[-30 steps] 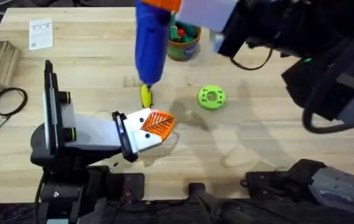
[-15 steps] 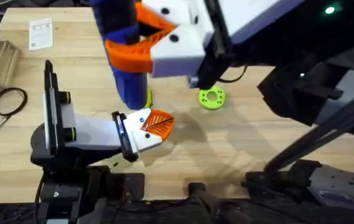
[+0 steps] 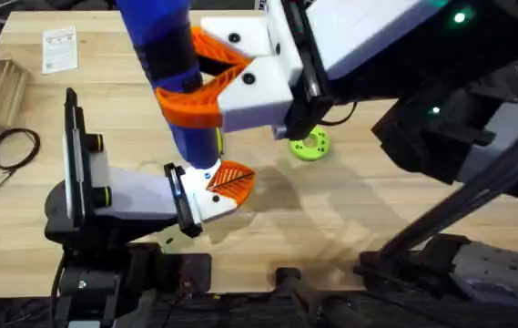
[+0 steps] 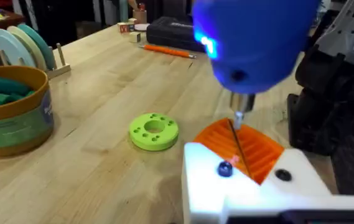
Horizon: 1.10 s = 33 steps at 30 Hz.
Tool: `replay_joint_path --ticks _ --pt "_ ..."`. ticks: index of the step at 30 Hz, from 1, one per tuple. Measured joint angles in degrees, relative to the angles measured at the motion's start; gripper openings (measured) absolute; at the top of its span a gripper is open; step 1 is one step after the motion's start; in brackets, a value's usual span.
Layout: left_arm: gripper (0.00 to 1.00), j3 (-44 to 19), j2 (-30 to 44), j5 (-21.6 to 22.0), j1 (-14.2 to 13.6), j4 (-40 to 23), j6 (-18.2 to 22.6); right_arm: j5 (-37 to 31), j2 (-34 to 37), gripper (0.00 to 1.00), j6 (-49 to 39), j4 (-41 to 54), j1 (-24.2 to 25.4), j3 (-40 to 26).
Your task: Pick up the gripper from the table and insert it into the empty holder that is missing its gripper. Then pick up a screw, insert it into the mounting hole, and use the screwdriver to tighten it. Finally, clean up the table by picking up the vegetable and placing it into the bucket.
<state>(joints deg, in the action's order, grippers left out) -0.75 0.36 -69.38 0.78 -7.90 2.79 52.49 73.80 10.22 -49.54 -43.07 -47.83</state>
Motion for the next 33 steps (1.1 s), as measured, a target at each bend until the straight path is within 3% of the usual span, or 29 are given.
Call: replay_joint_path --ticks 33 --pt "0.013 0.0 0.0 0.0 0.0 0.0 0.0 1.0 2.8 0.024 -2.8 1.2 -0.6 0.0"
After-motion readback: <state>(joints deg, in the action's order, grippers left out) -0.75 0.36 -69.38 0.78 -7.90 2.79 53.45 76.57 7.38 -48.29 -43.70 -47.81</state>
